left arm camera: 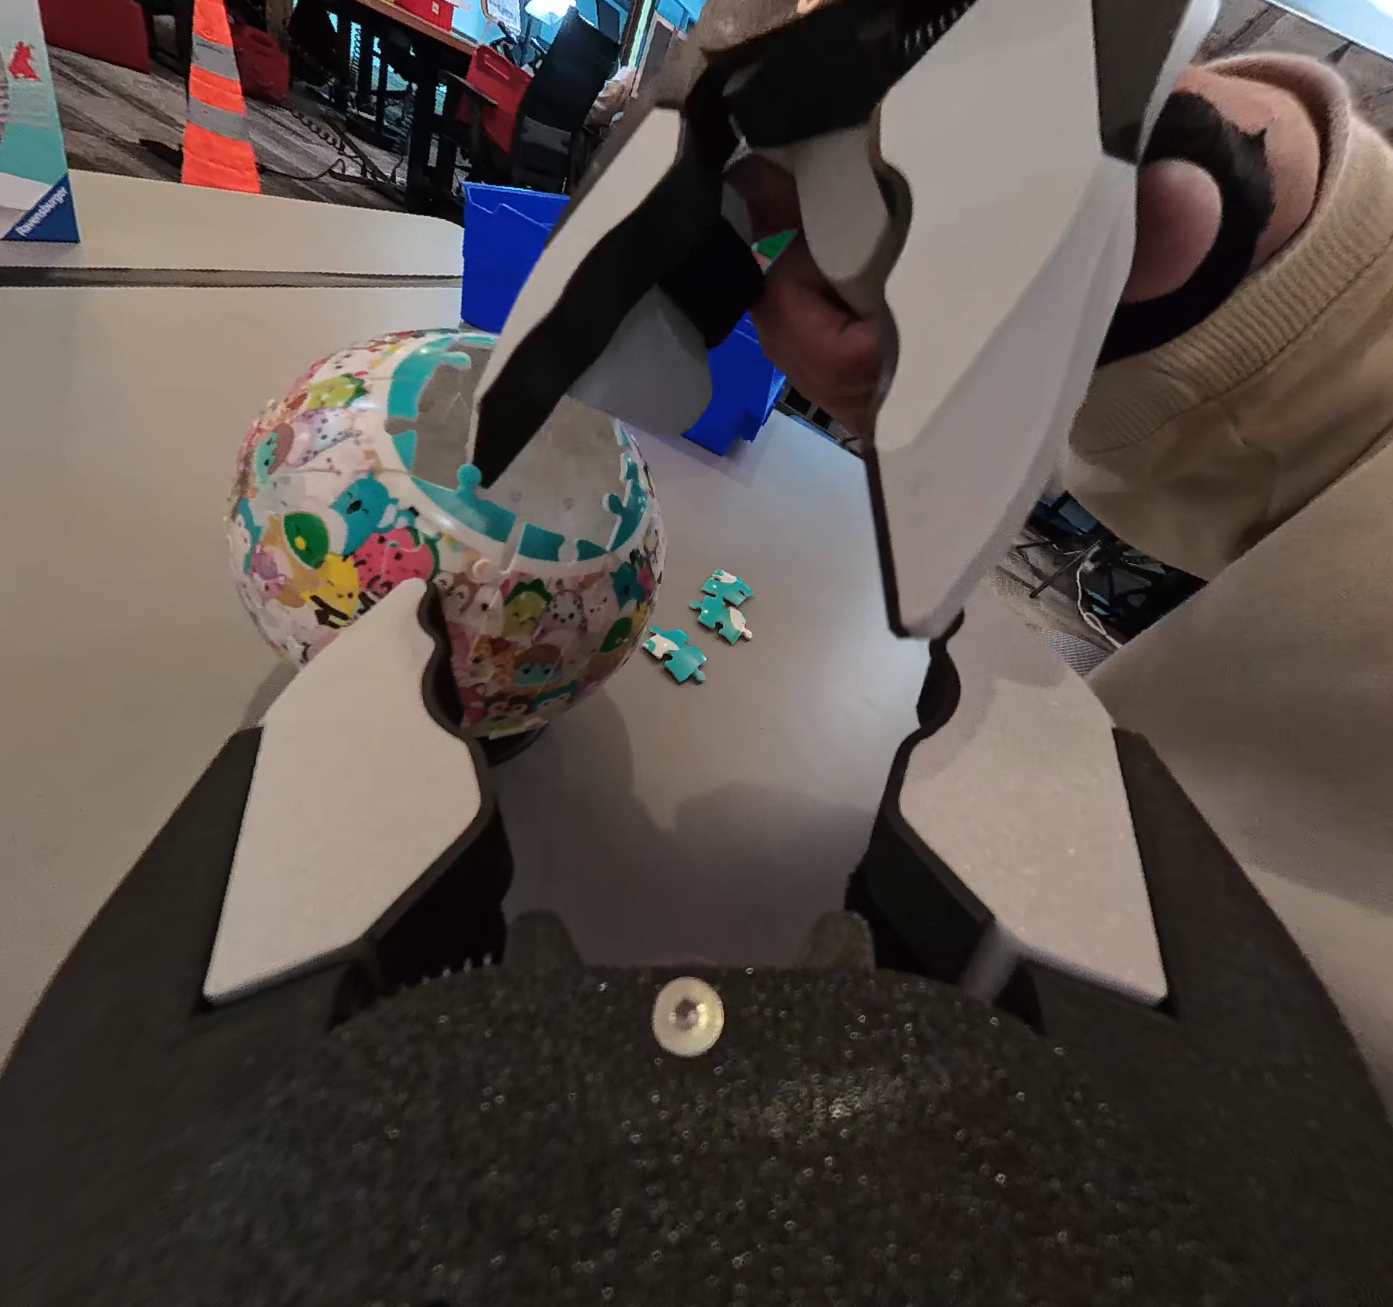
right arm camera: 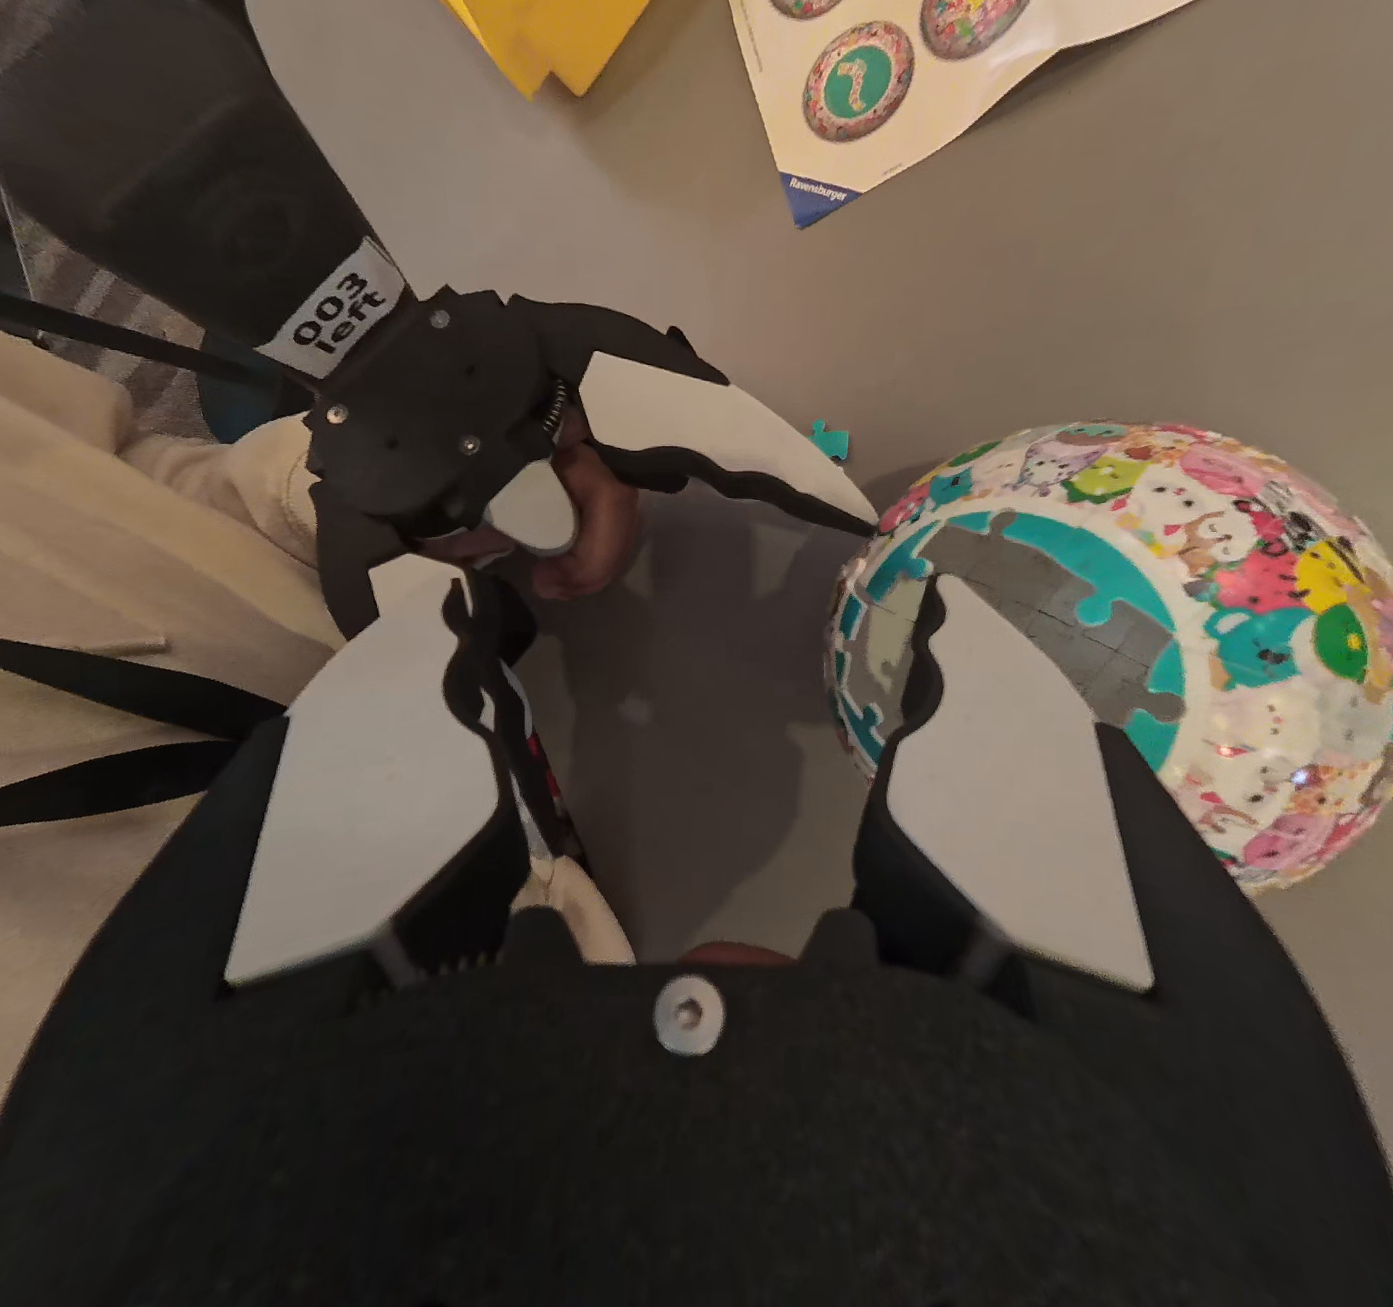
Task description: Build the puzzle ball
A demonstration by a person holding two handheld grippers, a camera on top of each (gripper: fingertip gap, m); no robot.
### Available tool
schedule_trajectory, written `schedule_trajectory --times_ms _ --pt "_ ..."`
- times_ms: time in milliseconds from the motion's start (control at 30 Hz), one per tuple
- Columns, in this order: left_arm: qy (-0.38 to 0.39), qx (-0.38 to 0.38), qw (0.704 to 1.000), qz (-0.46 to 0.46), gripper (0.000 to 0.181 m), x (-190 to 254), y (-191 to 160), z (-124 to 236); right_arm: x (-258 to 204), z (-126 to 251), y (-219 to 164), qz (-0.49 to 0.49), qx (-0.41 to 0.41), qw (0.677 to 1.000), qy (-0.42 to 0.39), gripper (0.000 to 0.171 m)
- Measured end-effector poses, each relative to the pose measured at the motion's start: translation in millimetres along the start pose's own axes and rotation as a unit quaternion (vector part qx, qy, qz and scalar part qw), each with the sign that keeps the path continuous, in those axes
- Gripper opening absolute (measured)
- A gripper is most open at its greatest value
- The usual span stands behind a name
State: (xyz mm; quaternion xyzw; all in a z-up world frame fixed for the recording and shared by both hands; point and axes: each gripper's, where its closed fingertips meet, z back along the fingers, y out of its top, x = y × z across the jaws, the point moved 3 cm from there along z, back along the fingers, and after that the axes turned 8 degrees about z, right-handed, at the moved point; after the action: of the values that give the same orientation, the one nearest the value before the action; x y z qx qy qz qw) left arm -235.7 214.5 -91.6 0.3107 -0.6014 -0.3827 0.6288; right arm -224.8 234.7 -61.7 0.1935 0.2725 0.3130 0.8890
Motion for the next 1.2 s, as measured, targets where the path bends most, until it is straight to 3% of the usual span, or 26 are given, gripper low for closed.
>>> schedule_trajectory --times_ms 533,733,900,1000,1200 --pt "0.004 0.001 1.0 0.0 0.118 -5 6 0 2 1 2 0.006 0.005 1.0 -0.009 0.111" --pt "0.003 0.003 1.0 -0.003 0.118 -5 10 0 13 28 7 0.02 0.039 0.998 -0.038 0.109" --pt "0.004 0.003 1.0 -0.004 0.118 -7 11 -1 53 52 -18 -0.03 0.057 0.994 -0.085 0.113" --pt "-0.002 0.0 1.0 0.004 0.118 -7 9 -2 69 43 -43 -0.08 0.046 0.993 -0.071 0.116" --pt "0.007 -0.003 1.0 -0.005 0.118 -9 9 -1 69 34 -45 -0.089 0.056 0.993 -0.06 0.123"
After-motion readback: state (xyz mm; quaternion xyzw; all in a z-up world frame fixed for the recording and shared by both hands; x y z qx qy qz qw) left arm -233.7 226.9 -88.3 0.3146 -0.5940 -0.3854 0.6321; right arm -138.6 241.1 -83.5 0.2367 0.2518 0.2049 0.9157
